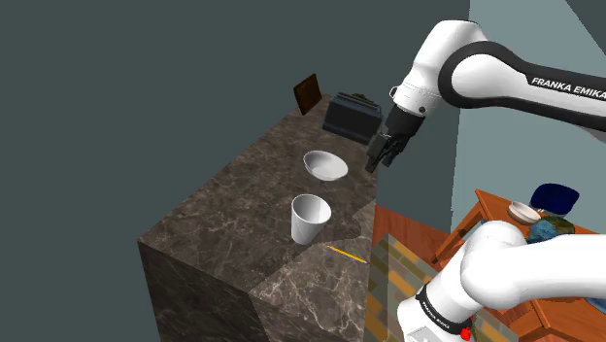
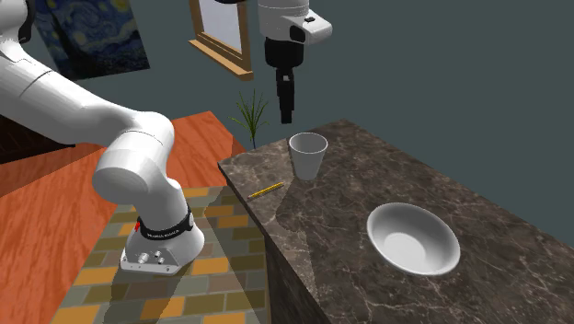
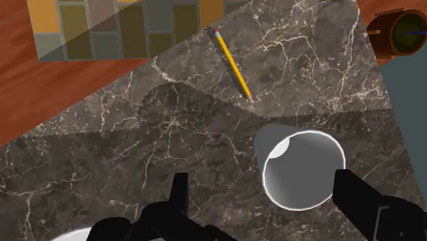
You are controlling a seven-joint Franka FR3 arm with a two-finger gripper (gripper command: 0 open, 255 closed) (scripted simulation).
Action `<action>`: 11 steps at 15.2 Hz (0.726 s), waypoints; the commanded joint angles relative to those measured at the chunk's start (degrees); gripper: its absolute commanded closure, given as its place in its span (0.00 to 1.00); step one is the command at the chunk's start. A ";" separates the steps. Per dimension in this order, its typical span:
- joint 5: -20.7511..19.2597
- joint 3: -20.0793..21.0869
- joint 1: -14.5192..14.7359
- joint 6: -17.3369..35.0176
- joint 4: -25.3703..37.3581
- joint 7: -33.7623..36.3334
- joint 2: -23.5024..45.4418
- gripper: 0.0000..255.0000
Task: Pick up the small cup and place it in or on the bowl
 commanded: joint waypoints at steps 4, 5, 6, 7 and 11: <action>1.48 -0.37 1.02 7.07 -3.54 -2.32 2.81 0.00; 2.02 -0.49 1.40 9.46 -4.54 -3.14 3.96 0.00; 2.60 -0.60 1.80 11.86 -5.45 -3.99 5.23 0.00; 3.21 -0.71 2.22 14.27 -6.26 -4.87 6.60 0.00; 6.07 -1.16 4.14 23.88 -8.50 -8.79 13.14 0.00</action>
